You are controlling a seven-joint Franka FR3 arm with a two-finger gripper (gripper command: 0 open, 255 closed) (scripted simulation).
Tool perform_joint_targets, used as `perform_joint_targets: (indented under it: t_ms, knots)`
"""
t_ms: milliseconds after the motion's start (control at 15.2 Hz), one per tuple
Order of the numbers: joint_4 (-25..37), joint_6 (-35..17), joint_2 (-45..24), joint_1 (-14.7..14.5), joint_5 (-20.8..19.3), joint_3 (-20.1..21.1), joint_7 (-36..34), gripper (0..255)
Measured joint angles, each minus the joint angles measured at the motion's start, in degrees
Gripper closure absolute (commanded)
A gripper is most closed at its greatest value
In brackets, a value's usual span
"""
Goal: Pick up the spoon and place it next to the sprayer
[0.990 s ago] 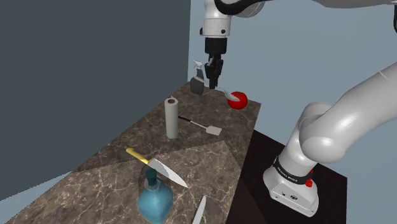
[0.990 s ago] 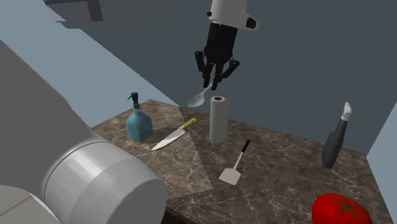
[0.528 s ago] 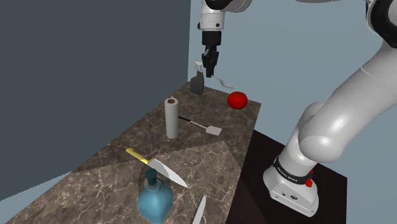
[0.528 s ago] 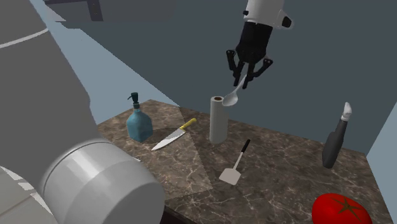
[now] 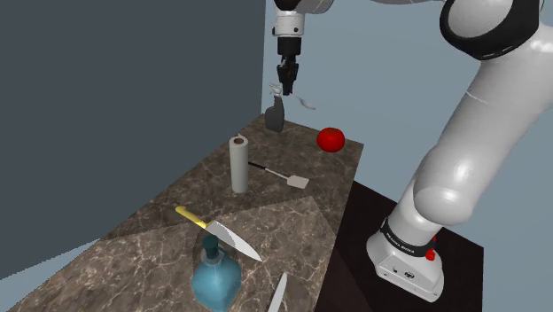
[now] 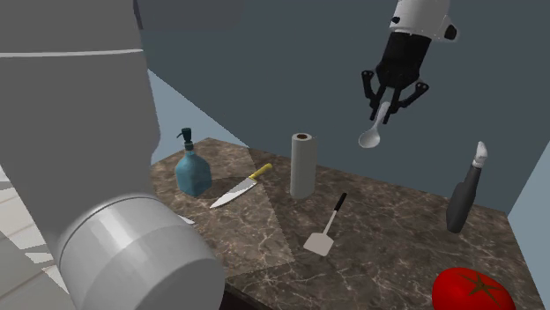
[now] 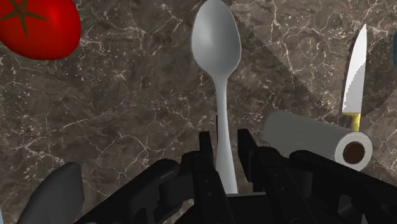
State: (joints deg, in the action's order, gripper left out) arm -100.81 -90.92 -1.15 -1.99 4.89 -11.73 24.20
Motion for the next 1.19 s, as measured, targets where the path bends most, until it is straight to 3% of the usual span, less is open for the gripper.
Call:
perform_joint_targets:
  t_ms: [462, 1188]
  knots:
    - [19.4, 5.8, -14.5, 4.4, 2.3, -2.7, 6.5, 255]
    - [12.9, -1.6, -15.5, 4.4, 2.5, -2.7, 7.4, 255]
